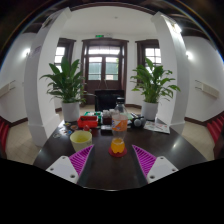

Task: Pour water

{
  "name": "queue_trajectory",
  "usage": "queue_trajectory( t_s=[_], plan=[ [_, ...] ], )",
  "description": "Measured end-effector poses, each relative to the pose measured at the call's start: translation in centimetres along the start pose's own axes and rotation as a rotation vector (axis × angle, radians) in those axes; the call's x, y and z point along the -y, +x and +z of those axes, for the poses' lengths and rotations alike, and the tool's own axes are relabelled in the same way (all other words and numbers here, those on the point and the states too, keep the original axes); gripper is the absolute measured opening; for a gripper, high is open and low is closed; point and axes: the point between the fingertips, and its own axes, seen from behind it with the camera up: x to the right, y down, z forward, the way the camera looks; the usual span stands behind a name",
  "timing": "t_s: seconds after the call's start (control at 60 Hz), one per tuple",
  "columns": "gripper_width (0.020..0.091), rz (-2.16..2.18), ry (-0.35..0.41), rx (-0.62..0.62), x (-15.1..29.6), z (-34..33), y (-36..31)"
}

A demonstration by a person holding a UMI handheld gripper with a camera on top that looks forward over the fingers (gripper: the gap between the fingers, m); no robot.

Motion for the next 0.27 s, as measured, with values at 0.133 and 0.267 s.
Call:
queue_trajectory(
  t_s=[0.133,0.267],
  plan=[
    [0.0727,0.005,0.019,0.022,1.2,-1.6,-0.8],
    [0.0722,0.019,0.040,0.031,1.9,-2.2,-1.0]
  ],
)
